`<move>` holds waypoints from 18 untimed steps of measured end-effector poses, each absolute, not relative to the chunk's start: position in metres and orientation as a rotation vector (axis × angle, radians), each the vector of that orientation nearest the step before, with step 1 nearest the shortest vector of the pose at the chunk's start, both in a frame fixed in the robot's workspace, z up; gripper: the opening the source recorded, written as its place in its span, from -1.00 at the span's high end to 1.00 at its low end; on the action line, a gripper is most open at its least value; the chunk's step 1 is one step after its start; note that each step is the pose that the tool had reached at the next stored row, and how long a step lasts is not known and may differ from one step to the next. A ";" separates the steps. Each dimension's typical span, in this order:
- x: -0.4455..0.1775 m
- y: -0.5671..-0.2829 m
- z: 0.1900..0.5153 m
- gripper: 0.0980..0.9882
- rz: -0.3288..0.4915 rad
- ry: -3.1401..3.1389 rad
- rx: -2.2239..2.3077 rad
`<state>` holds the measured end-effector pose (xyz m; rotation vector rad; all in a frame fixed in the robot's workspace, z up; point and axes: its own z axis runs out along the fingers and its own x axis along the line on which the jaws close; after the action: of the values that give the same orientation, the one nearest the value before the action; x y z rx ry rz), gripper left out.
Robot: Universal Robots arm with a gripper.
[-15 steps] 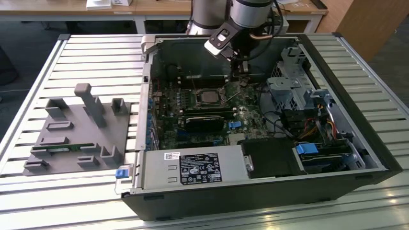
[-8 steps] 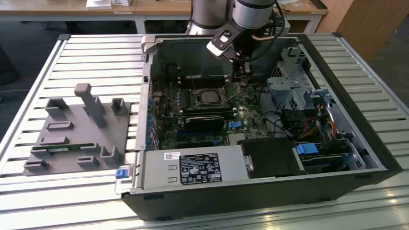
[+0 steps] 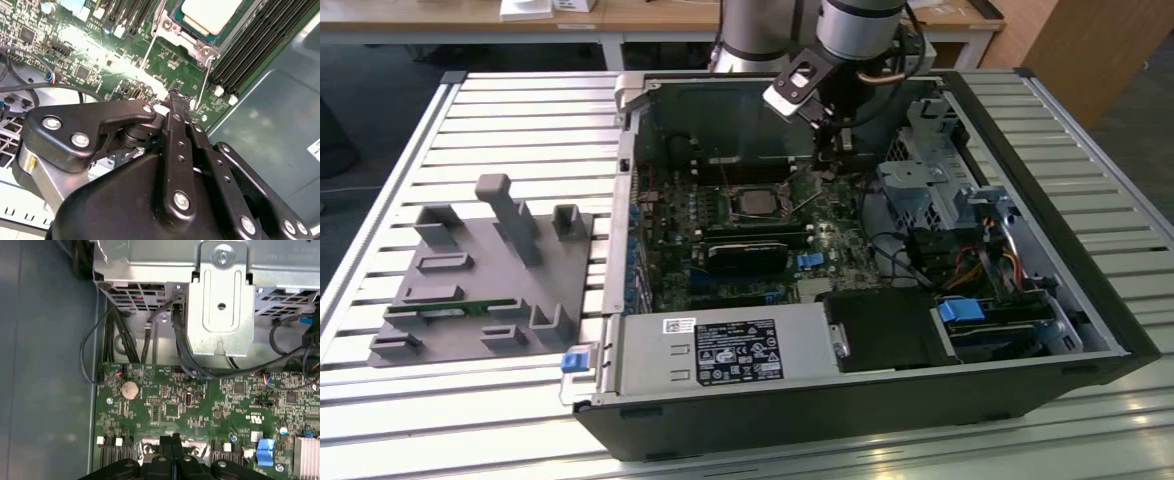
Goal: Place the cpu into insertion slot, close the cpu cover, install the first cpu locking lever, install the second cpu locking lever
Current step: 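Close the cpu cover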
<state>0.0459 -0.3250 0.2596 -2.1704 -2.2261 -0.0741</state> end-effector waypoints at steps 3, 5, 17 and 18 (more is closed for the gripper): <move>0.051 -0.325 0.259 0.98 -0.074 -2.226 -2.170; 0.054 -0.324 0.259 0.98 -0.073 -2.226 -2.170; 0.065 -0.324 0.251 0.98 -0.070 -2.225 -2.170; 0.065 -0.324 0.250 0.98 -0.070 -2.225 -2.170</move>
<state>0.0651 -0.3238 0.2496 -2.1698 -2.2253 -0.0701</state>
